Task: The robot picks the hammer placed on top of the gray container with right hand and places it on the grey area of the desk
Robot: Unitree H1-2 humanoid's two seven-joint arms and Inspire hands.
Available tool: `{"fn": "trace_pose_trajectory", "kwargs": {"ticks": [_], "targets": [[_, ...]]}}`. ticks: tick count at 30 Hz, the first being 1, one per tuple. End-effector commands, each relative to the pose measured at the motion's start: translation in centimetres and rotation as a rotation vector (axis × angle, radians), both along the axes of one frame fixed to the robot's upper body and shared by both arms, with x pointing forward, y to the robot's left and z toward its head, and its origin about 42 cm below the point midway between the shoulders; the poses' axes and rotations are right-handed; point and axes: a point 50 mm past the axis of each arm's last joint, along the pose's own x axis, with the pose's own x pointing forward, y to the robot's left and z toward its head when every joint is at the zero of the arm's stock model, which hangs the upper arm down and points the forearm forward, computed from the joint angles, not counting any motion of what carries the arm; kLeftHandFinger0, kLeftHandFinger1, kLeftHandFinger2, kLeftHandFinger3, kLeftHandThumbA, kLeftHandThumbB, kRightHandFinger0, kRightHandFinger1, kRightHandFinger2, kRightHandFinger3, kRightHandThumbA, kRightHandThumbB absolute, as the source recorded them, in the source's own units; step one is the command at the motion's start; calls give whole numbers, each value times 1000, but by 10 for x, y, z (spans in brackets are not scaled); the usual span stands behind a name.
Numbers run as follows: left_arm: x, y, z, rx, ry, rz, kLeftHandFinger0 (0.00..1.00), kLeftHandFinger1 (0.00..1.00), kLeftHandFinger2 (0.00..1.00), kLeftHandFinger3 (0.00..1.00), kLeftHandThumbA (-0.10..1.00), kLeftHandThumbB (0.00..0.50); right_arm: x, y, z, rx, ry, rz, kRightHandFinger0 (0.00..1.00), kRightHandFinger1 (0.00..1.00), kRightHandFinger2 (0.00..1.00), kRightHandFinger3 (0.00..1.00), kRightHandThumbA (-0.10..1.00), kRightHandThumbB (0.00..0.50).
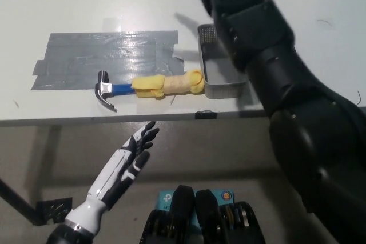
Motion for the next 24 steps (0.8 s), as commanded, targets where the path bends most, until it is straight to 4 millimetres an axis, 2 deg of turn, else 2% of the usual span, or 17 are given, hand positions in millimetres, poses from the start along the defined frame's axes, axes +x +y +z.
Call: {"fn": "trace_pose_trajectory", "kwargs": {"ticks": [1,2,4,6,7,9,10,11,13,14,16,18,19,20,21,22,24], "targets": [[37,0,46,-15,-144,9,1000,1000,1000,1000,1000,166,-103,-82,237,239,-540,252,1000,1000,1000,1000,1000,449],[37,1,46,-24,-149,13,1000,1000,1000,1000,1000,152,-119,-100,239,216,-613,210,1000,1000,1000,1000,966,448],[39,3,47,-36,-157,29,1000,1000,1000,1000,998,148,-140,-123,241,136,-724,169,1000,1000,1000,1000,976,454],[39,5,46,-38,-159,47,1000,1000,1000,1000,1000,143,-169,-157,232,59,-817,120,1000,1000,1000,1000,1000,443],[39,6,46,-41,-160,53,1000,1000,1000,1000,1000,142,-172,-160,230,51,-828,116,1000,1000,1000,1000,1000,441],[40,7,46,-49,-158,67,1000,1000,1000,1000,1000,152,-193,-186,216,33,-870,81,1000,1000,1000,1000,1000,429],[40,8,46,-55,-159,77,1000,1000,1000,1000,1000,150,-207,-204,201,24,-888,54,1000,1000,1000,1000,1000,423],[41,8,45,-57,-160,84,1000,1000,1000,1000,1000,164,-214,-213,193,20,-895,50,1000,1000,1000,1000,1000,416],[38,10,42,-56,-155,94,1000,1000,1000,1000,1000,170,-236,-238,156,35,-887,46,1000,1000,1000,1000,1000,404],[38,10,41,-56,-153,97,1000,1000,1000,1000,1000,180,-240,-242,147,44,-884,45,1000,1000,1000,1000,1000,405],[36,12,37,-56,-144,108,1000,1000,1000,1000,1000,190,-260,-256,102,82,-855,37,1000,1000,1000,1000,1000,429],[35,12,33,-57,-138,117,1000,1000,1000,1000,1000,180,-268,-259,76,96,-826,31,1000,1000,1000,1000,1000,422],[34,12,30,-67,-131,128,1000,1000,1000,1000,1000,192,-277,-261,50,120,-801,26,1000,1000,1000,1000,1000,397],[32,12,27,-81,-119,133,1000,1000,1000,1000,1000,200,-284,-261,28,171,-739,59,1000,1000,1000,1000,1000,393],[32,11,24,-95,-119,137,1000,1000,1000,1000,1000,185,-291,-259,8,217,-697,59,1000,1000,1000,1000,1000,403],[32,11,21,-104,-122,145,1000,1000,1000,1000,1000,170,-298,-255,-16,249,-669,86,1000,1000,1000,1000,1000,390],[28,12,15,-113,-107,155,1000,1000,1000,1000,1000,151,-309,-246,-47,278,-599,80,1000,1000,1000,1000,1000,406]]}}
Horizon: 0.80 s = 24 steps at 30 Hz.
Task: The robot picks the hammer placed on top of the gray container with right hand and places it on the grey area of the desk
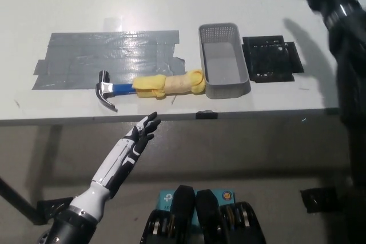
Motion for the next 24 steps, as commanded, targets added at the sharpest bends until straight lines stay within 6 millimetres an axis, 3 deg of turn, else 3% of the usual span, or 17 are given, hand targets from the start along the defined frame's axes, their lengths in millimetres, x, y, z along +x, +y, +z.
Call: {"fn": "trace_pose_trajectory", "kwargs": {"ticks": [1,4,6,10,12,14,18,21,22,24], "targets": [[8,14,17,-122,-129,155,1000,1000,1000,1000,1000,154,-255,-34,43,98,-567,300,1000,1000,1000,1000,1000,406],[2,17,12,-115,-109,159,1000,1000,1000,1000,1000,135,-265,-21,12,137,-500,264,1000,1000,1000,1000,1000,384],[2,17,10,-113,-102,156,1000,1000,1000,1000,1000,162,-266,-18,0,184,-473,287,1000,1000,1000,1000,1000,356],[-3,16,6,-111,-85,154,1000,1000,1000,1000,1000,184,-267,-15,-26,177,-418,250,1000,1000,1000,1000,1000,397],[-7,16,3,-118,-85,153,1000,1000,1000,1000,1000,169,-263,-10,-42,161,-387,220,1000,1000,1000,1000,1000,400],[-13,16,-3,-117,-71,156,1000,1000,1000,1000,1000,145,-258,-5,-67,145,-326,174,1000,1000,1000,1000,1000,341],[-26,20,-12,-122,-41,159,1000,1000,1000,1000,1000,151,-245,6,-128,181,-137,109,1000,1000,1000,1000,1000,256],[-36,21,-18,-128,-27,164,1000,1000,1000,1000,1000,158,-246,12,-147,181,-78,68,1000,1000,1000,1000,1000,233],[-41,23,-20,-122,-21,170,1000,1000,1000,1000,1000,157,-247,16,-157,181,-47,75,1000,1000,1000,1000,1000,187],[-46,27,-21,-121,-11,181,1000,1000,1000,1000,1000,167,-249,20,-170,137,-21,92,1000,1000,1000,1000,1000,158]]}}
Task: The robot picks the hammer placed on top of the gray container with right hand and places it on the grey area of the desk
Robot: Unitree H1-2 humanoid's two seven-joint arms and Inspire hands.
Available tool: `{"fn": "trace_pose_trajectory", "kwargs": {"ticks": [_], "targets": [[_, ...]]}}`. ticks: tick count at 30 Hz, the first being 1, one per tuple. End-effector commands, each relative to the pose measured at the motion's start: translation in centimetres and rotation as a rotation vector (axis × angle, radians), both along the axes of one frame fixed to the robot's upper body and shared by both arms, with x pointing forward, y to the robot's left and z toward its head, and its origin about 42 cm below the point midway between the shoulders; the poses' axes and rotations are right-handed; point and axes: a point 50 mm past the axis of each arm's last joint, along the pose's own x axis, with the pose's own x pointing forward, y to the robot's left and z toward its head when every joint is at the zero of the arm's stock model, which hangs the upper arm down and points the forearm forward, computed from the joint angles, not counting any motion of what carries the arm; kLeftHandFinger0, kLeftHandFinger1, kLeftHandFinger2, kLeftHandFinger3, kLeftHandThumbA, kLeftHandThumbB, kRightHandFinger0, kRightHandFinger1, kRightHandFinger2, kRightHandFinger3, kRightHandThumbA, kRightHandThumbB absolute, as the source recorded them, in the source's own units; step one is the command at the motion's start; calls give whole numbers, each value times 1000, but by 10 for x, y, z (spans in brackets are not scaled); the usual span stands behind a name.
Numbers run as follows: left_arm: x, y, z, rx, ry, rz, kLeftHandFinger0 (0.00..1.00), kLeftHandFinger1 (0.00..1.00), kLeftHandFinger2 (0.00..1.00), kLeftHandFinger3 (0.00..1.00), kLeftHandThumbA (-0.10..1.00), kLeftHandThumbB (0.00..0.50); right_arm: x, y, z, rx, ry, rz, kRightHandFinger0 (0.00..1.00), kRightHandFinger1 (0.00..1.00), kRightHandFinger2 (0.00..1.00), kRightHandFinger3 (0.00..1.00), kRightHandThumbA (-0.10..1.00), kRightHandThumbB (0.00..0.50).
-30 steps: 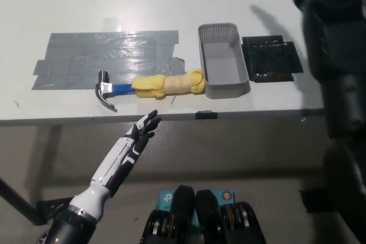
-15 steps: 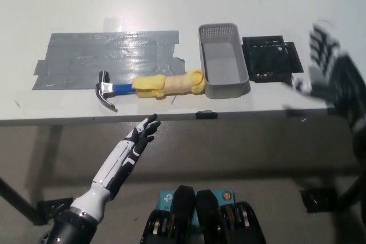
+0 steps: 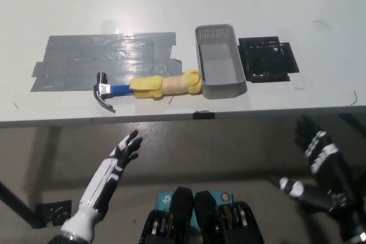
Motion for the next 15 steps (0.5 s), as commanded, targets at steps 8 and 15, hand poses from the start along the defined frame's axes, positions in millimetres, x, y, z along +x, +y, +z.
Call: {"fn": "trace_pose_trajectory", "kwargs": {"ticks": [8,15], "targets": [[-15,14,12,-29,-76,72,1000,1000,1000,1000,1000,119,-3,14,-15,-18,-116,66,1000,1000,1000,1000,966,161],[-22,16,9,-30,-54,85,1000,1000,1000,1000,1000,140,-5,15,-21,-7,-92,63,1000,1000,1000,1000,917,145]]}}
